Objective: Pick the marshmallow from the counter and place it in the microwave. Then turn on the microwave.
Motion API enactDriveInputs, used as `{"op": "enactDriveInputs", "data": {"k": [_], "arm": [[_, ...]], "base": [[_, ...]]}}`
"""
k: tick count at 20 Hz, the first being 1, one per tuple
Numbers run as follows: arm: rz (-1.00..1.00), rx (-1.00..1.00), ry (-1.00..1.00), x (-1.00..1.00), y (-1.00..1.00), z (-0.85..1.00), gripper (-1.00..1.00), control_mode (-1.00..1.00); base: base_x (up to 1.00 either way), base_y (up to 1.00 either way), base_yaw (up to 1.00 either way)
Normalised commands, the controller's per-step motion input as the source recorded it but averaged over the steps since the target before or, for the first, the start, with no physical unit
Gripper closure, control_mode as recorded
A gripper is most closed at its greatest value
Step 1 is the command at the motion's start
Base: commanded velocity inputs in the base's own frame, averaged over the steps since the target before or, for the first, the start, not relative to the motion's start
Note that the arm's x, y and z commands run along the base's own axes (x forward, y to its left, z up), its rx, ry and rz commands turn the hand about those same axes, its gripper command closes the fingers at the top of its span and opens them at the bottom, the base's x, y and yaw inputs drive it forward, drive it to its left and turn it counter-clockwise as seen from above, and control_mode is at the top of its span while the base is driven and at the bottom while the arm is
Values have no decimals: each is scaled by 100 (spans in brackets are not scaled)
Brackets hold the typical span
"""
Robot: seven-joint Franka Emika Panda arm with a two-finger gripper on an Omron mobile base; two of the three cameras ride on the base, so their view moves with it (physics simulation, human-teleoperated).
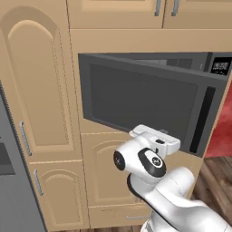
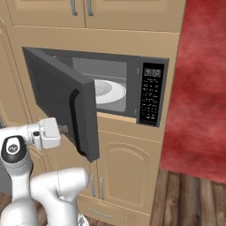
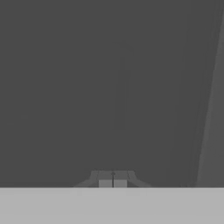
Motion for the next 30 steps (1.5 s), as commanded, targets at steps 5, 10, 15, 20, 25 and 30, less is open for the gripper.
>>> {"op": "enactDriveInputs", "data": {"k": [5,10,15,20,25,30], "arm": [[6,0,0,20,-2,11,100,-100],[8,0,0,14,-8,9,100,-100],[9,0,0,15,-14,5,100,-100],[10,0,0,20,-14,3,100,-100],[10,0,0,21,-16,8,100,-100],[10,1,0,21,-15,10,100,-100]], "base": [[0,0,0],[0,0,0],[0,0,0],[0,0,0],[0,0,0],[0,0,0]]}}
